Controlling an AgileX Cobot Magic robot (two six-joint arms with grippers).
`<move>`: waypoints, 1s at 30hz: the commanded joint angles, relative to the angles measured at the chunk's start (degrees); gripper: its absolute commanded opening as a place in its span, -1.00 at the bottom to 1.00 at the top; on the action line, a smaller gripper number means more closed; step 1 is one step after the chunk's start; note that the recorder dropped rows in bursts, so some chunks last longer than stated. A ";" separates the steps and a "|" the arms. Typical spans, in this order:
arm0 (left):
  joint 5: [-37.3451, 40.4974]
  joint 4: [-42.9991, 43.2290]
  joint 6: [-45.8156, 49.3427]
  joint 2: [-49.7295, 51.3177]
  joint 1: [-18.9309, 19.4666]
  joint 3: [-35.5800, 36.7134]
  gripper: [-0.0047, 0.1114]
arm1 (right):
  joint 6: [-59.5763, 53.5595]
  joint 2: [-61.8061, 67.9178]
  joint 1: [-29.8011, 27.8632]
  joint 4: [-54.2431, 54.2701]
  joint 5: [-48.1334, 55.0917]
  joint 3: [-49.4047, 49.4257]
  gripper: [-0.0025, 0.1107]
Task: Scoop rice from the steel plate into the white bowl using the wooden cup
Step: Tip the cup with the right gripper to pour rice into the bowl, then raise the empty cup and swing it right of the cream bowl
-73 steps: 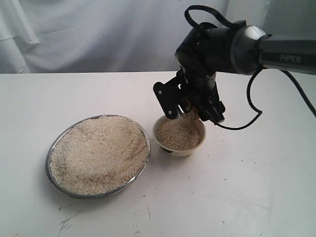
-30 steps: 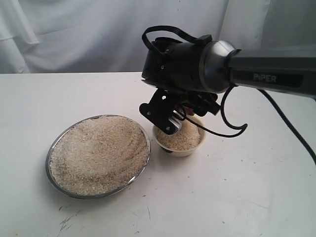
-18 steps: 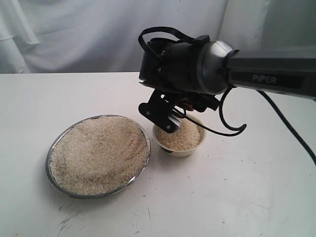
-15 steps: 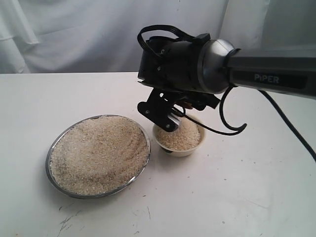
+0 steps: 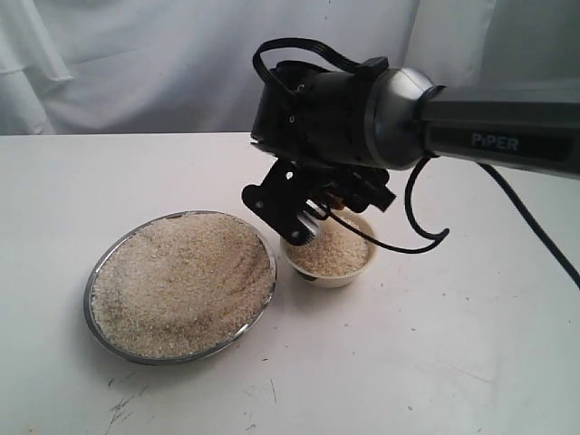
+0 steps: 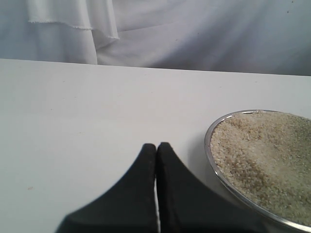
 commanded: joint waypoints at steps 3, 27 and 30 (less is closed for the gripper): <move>-0.40 -0.09 -0.01 -0.24 0.11 0.28 -0.92 | 15.07 -2.68 -3.20 11.75 -2.82 0.24 -0.96; -0.40 -0.09 -0.01 -0.24 0.11 0.28 -0.92 | 35.39 -19.85 -11.13 59.63 -27.24 11.25 -0.96; -0.40 -0.09 -0.01 -0.24 0.11 0.28 -0.92 | 37.14 -23.75 -11.13 60.98 -36.44 19.16 -0.96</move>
